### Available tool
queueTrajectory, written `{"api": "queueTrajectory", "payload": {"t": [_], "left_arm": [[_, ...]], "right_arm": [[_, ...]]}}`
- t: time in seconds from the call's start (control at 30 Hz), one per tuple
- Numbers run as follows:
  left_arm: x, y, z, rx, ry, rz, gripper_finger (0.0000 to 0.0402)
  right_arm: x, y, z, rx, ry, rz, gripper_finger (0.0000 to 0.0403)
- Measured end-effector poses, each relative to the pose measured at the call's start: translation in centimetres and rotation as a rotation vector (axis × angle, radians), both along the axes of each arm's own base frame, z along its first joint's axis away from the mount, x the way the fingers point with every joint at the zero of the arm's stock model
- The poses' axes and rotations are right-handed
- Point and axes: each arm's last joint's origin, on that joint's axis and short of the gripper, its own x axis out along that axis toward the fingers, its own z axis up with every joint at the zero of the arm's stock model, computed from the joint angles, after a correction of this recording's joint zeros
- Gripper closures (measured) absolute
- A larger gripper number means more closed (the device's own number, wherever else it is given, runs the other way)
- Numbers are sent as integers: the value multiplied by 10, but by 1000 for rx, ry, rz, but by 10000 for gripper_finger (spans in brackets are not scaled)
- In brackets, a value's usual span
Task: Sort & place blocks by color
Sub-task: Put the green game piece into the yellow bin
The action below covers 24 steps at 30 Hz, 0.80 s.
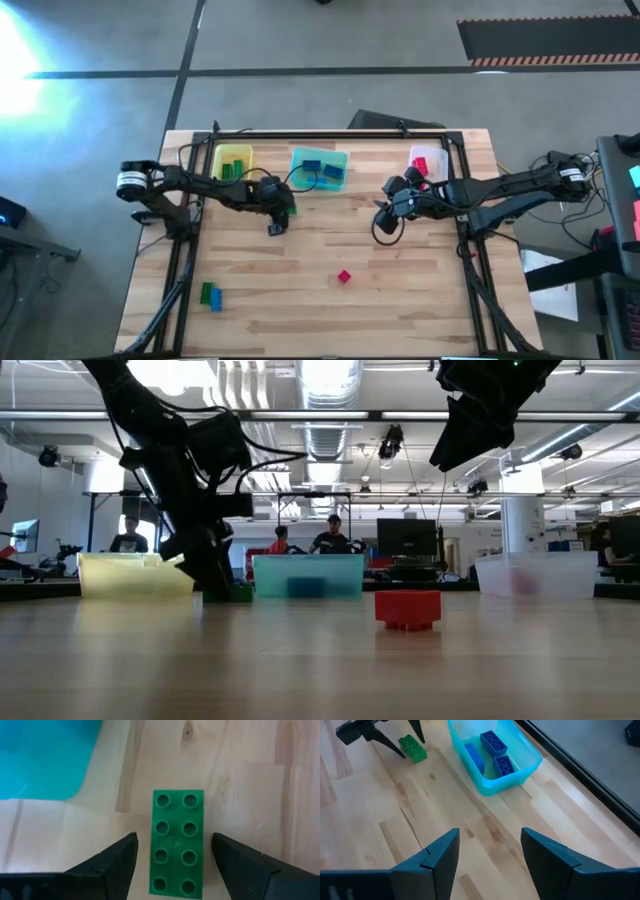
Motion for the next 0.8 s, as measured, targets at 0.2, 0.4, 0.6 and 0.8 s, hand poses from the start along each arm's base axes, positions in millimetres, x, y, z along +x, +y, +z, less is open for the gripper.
{"api": "queueTrajectory", "payload": {"t": [0.2,0.4,0.6,0.8], "left_arm": [[1,0,-3,-4,9,-2,170],[2,-1,-2,-14,-3,-1,265],[3,-7,4,-36,-35,26,280],[0,-14,30,-61,-129,59,280]], "right_arm": [[0,0,-1,0,2,0,200],[-1,0,-8,0,6,0,200],[-3,0,-16,-2,26,0,200],[-3,0,-16,-2,24,0,200]]}}
